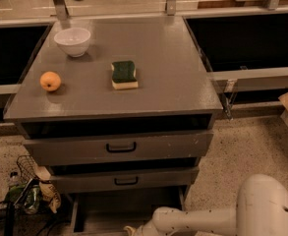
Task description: Open bottom drawer
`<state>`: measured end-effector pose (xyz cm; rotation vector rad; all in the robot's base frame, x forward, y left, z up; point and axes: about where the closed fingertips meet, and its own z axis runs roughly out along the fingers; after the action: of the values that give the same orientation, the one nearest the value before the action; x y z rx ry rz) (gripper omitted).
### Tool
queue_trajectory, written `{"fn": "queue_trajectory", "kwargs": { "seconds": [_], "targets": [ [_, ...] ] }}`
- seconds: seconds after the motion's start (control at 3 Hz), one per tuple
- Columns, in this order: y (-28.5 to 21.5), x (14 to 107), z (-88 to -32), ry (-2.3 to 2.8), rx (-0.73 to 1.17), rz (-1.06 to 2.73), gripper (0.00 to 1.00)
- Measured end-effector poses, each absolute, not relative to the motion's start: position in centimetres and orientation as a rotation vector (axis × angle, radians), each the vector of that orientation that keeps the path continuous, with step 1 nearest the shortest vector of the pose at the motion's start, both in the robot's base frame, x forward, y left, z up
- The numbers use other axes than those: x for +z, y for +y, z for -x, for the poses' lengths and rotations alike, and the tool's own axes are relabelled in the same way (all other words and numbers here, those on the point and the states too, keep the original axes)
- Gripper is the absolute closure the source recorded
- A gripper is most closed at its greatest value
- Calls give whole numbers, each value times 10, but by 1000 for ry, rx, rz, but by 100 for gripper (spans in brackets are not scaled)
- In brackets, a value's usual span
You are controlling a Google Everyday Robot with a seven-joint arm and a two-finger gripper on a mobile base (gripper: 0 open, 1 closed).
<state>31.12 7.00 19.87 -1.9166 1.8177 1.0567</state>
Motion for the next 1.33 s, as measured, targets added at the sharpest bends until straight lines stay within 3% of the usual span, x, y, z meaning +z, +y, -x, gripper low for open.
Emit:
{"fn": "queue_trajectory", "kwargs": {
  "seconds": [1.33],
  "targets": [
    [45,245,-230,1500,1371,2017,0]
  ]
}}
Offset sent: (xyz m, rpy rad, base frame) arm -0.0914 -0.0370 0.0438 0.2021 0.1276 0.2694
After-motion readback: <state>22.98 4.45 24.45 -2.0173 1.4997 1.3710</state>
